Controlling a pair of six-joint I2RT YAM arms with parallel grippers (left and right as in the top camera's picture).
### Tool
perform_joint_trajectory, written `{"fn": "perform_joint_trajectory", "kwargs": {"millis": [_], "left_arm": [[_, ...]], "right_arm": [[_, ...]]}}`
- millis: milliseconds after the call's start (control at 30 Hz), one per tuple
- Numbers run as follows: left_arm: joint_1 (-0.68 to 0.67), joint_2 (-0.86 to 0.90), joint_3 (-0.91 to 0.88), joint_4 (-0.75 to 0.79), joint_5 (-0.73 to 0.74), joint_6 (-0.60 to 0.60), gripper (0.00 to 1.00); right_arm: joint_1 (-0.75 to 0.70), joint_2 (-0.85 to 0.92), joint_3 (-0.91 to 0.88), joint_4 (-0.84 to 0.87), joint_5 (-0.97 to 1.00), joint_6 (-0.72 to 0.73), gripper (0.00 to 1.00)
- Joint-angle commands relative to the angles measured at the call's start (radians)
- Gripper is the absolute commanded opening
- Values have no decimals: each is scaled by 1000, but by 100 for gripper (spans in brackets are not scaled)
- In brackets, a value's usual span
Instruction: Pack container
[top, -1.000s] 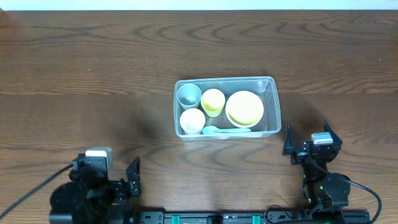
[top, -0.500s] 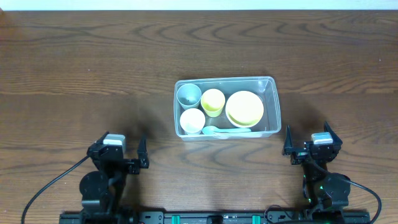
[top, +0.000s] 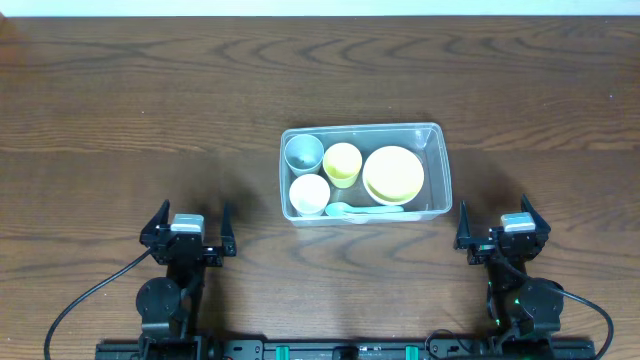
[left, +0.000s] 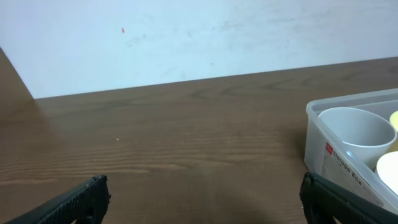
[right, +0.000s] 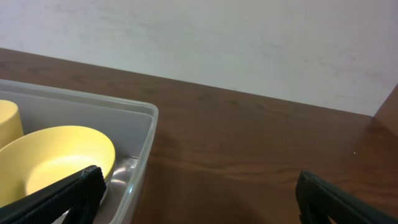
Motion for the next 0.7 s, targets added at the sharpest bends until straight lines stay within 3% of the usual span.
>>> {"fn": "perform_joint_trajectory", "kwargs": {"millis": [0, 667], "left_arm": [[4, -9, -35, -9, -15, 2, 98], [4, -7, -36, -10, -38, -21, 98]], "right_arm": [[11, -7, -2, -3, 10, -7, 99], [11, -7, -2, -3, 10, -7, 99]]}}
